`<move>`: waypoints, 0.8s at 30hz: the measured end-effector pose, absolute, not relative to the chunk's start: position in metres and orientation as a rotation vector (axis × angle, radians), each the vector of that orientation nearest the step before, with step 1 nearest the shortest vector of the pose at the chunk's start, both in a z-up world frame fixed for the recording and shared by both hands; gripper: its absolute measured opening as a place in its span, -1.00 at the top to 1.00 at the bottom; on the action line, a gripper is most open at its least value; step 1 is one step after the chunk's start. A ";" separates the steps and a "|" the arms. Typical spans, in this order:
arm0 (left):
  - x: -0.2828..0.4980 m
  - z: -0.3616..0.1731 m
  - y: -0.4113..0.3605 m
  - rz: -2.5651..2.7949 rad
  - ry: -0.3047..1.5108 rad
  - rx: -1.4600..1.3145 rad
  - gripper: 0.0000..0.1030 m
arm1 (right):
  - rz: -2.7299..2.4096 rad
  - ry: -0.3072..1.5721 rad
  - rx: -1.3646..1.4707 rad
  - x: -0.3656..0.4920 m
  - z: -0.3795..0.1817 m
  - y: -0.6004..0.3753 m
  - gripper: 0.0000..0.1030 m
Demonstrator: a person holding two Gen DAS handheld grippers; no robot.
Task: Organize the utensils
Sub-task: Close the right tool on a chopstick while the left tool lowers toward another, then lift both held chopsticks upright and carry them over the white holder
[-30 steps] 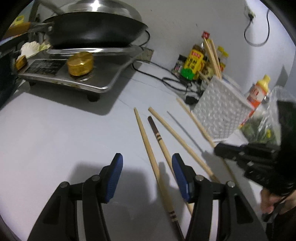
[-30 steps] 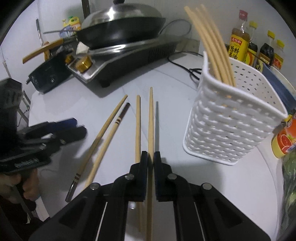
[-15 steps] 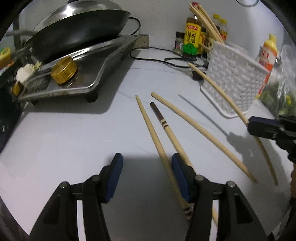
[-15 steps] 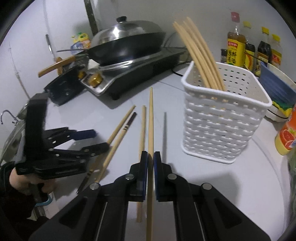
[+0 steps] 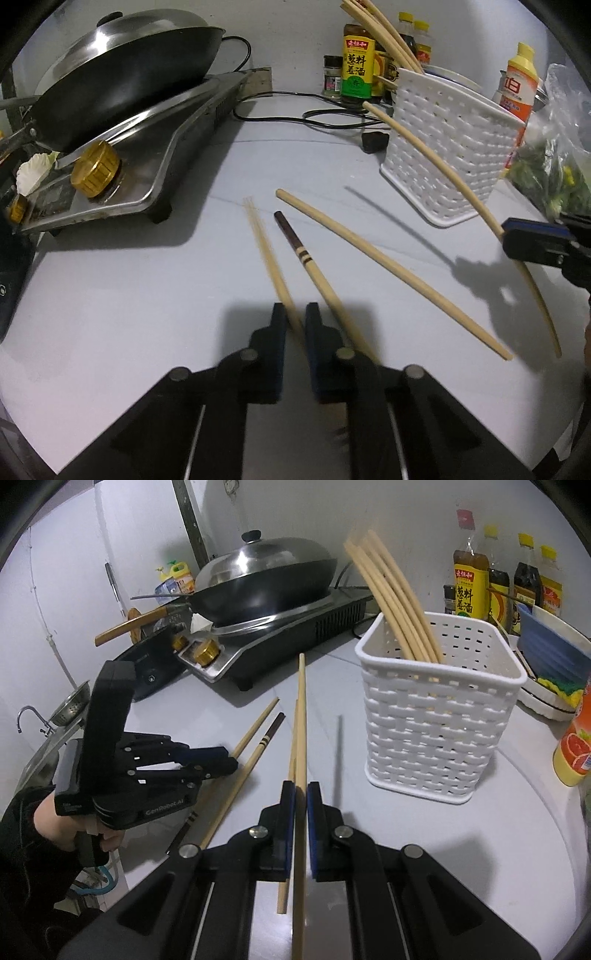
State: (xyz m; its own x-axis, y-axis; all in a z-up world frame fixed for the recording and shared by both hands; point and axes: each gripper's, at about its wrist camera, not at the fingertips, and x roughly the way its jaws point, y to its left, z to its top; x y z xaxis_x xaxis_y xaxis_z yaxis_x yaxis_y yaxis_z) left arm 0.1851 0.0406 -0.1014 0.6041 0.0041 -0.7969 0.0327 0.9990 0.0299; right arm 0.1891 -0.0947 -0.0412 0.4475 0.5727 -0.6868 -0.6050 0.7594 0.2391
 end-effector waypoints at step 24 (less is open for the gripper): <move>0.156 -0.058 0.067 -0.024 0.789 -0.113 0.89 | 0.764 0.779 -0.034 0.183 -0.016 -0.099 0.89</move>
State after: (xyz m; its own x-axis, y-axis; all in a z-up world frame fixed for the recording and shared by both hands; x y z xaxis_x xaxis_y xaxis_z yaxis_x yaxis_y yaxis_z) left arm 0.1565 0.0665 -0.0583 0.7043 -0.0636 -0.7070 -0.0209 0.9937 -0.1103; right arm 0.1828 -0.0991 -0.0164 0.4615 0.6092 -0.6449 -0.6332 0.7353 0.2415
